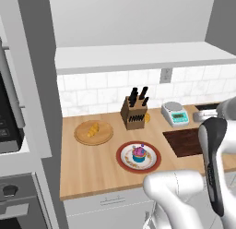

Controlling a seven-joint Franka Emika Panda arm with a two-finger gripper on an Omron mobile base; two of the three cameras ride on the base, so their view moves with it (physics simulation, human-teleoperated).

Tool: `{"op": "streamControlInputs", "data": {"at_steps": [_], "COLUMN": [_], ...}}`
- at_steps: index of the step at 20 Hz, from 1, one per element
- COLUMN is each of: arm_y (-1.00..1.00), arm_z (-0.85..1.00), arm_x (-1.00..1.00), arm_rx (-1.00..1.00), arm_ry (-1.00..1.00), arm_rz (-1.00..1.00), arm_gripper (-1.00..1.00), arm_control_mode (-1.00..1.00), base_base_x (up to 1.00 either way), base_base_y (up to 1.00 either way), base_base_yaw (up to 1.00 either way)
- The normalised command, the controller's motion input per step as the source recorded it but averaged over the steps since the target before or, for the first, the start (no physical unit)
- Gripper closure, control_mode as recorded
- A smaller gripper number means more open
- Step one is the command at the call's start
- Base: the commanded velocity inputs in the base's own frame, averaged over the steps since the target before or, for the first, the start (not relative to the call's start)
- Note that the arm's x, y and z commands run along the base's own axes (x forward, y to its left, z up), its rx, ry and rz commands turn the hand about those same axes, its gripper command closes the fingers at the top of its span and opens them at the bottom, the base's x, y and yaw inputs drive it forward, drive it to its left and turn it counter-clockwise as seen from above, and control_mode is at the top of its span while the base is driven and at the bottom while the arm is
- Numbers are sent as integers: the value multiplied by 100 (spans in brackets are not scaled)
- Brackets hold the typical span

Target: From the different types of pastries on the counter, select a croissant and place it on the cutting board. Then retrieve a jar of jam from the cabinet and place it alongside the croissant on the cutting board.

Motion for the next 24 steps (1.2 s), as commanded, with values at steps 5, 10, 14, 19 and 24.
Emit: {"op": "streamControlInputs", "data": {"at_steps": [5,10,14,19,24], "arm_y": [-21,-13,0,-13,-32], "arm_z": [-50,-45,-26,-19,-9], "arm_x": [0,0,-3,0,0], "arm_rx": [0,0,-1,-5,-5], "arm_ry": [0,0,11,0,-4], "arm_rz": [5,3,0,0,0], "arm_gripper": [100,100,100,100,100], "arm_control_mode": [-100,-100,-100,-100,-100], "base_base_x": [0,0,0,0,0], "base_base_y": [0,0,0,0,0], "base_base_yaw": [0,0,0,0,0]}}
